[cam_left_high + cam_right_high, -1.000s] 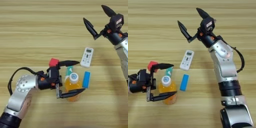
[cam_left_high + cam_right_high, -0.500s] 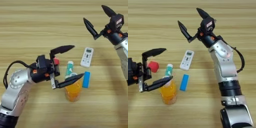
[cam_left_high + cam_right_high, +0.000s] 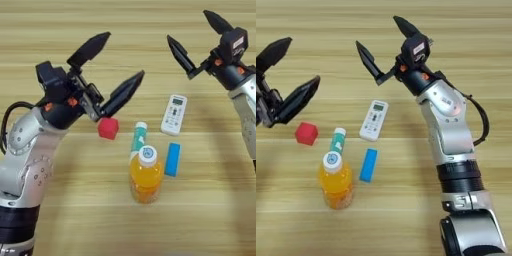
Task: Move the objects on the table
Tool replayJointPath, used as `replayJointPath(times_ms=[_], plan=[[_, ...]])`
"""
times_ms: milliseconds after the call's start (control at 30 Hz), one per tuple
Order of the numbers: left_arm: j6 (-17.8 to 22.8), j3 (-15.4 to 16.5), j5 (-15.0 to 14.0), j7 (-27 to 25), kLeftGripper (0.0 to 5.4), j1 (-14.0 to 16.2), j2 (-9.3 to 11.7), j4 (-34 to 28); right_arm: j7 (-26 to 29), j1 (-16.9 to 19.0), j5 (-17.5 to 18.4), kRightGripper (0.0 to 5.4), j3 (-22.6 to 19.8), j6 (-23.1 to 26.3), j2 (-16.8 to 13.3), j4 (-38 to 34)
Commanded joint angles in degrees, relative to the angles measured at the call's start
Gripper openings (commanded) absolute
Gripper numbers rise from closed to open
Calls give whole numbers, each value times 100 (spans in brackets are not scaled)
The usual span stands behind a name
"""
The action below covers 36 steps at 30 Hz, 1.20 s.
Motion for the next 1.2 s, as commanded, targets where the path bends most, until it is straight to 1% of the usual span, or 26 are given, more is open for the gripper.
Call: replayJointPath(times_ms=[33, 167, 233, 300, 367, 500, 600, 667, 733, 900, 1200], plan=[[-61, 94, 427, 344, 537, -242, -48, 367, 8, -80, 46, 540, -21, 46, -13, 21], [-104, 55, 899, 641, 537, -348, -42, 770, 9, -84, 47, 540, -21, 45, -15, 25], [-74, -42, 1198, 750, 537, -346, 2, 997, 6, -88, 45, 540, -23, 47, -18, 24], [-23, -114, 1404, 803, 537, -343, 31, 1165, 3, -94, 44, 540, -25, 45, -19, 29], [65, -174, 1574, 849, 537, -344, 71, 1309, 2, -102, 41, 540, -28, 44, -22, 35], [317, -246, 1792, 875, 537, -351, 145, 1532, 1, -117, 40, 540, -34, 43, -29, 44], [398, -337, 1910, 795, 537, -282, 189, 1648, -4, -116, 37, 540, -35, 40, -28, 42], [458, -371, 1919, 707, 537, -230, 205, 1749, -9, -111, 32, 540, -30, 38, -22, 44], [483, -360, 1958, 725, 537, -224, 200, 1910, -8, -99, 31, 540, -23, 38, -17, 39], [602, -327, 2064, 859, 537, -147, 147, 2217, -14, -78, 40, 540, -19, 57, -13, -3], [812, -347, 2141, 1002, 537, 158, 45, 2403, -19, -52, 54, 540, -12, 58, 10, -19]])
